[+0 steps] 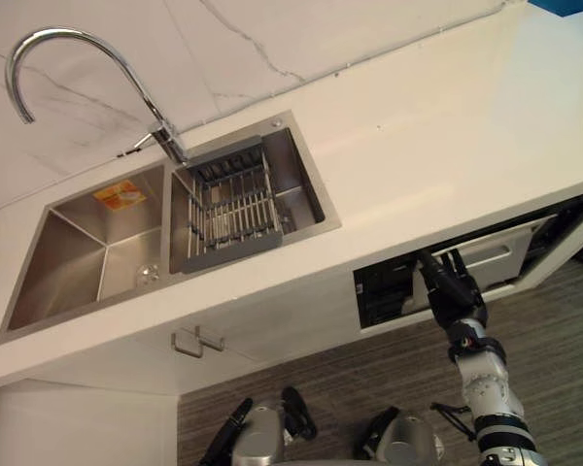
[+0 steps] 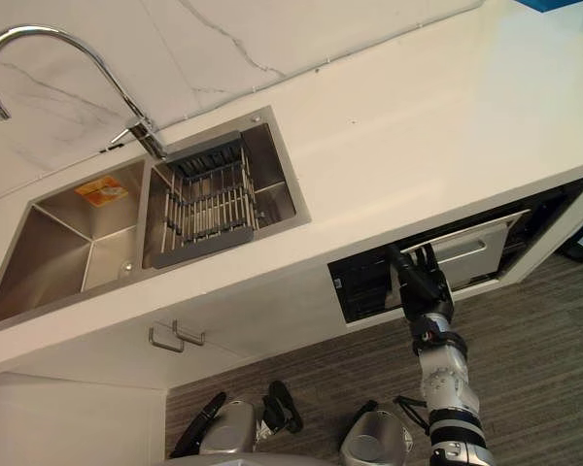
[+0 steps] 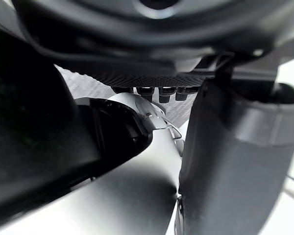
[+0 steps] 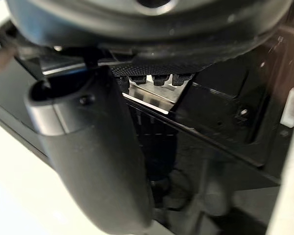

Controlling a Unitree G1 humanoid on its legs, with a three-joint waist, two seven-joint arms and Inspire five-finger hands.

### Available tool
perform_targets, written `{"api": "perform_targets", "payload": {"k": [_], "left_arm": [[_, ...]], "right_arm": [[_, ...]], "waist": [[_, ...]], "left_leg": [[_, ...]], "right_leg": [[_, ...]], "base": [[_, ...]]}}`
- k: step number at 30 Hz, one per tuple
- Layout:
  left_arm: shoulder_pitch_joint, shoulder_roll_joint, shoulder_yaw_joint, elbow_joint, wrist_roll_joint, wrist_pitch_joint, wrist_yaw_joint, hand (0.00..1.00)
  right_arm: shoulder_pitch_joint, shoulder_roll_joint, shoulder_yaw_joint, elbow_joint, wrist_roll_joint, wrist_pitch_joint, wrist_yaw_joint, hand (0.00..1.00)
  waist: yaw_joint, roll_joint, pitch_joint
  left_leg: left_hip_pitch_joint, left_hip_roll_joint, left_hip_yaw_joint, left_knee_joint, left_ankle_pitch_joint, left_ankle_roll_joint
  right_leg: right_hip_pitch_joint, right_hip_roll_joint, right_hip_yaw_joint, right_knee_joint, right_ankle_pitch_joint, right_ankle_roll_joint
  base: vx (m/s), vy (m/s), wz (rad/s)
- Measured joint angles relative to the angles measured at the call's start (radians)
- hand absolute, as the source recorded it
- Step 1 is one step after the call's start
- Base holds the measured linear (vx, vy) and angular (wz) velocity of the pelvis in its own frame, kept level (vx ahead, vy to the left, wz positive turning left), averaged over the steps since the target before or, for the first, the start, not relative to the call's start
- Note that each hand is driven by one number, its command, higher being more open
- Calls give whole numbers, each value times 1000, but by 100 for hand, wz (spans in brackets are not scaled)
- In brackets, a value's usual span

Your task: Walk over to the sink, pick up the cup, carry it to the dishwasher, place the cup inside the dishwasher, then close the dishwasher door

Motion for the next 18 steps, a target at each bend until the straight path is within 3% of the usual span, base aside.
{"api": "perform_targets", "payload": {"k": [6,11,14,16,18], "left_arm": [[-5,45,-63,50,-133,-1,-29,100],[-6,49,-77,47,-156,-11,-34,100],[-10,65,-73,44,-126,-14,-35,100],[-16,82,-68,42,-74,-37,-33,100],[-16,83,-60,39,-35,-75,-25,100]], "right_arm": [[98,-4,162,54,-317,-60,14,100],[206,88,98,263,-508,-52,-110,100],[217,97,25,316,-536,-53,-233,100],[220,94,-26,403,-530,-31,-308,100],[224,92,-59,459,-516,-3,-340,100]], "waist": [[-7,-38,1],[-3,-48,1],[-23,-89,0],[-24,-142,-14],[-27,-178,-4]], "left_leg": [[-12,-6,-63,-43,-2,-5],[-29,-21,-74,-42,-27,-17],[-39,-52,-82,-42,-51,-3],[-26,-106,-103,-73,-75,8],[13,-149,-130,-106,-86,12]], "right_leg": [[1,56,-1,-69,28,-15],[2,55,-5,-94,33,18],[-8,25,-14,-85,28,39],[-19,-47,-10,14,16,53],[-51,-90,124,125,38,73]], "base": [[45,-6,-5],[131,78,5],[181,119,16],[239,106,38],[155,56,38]]}}
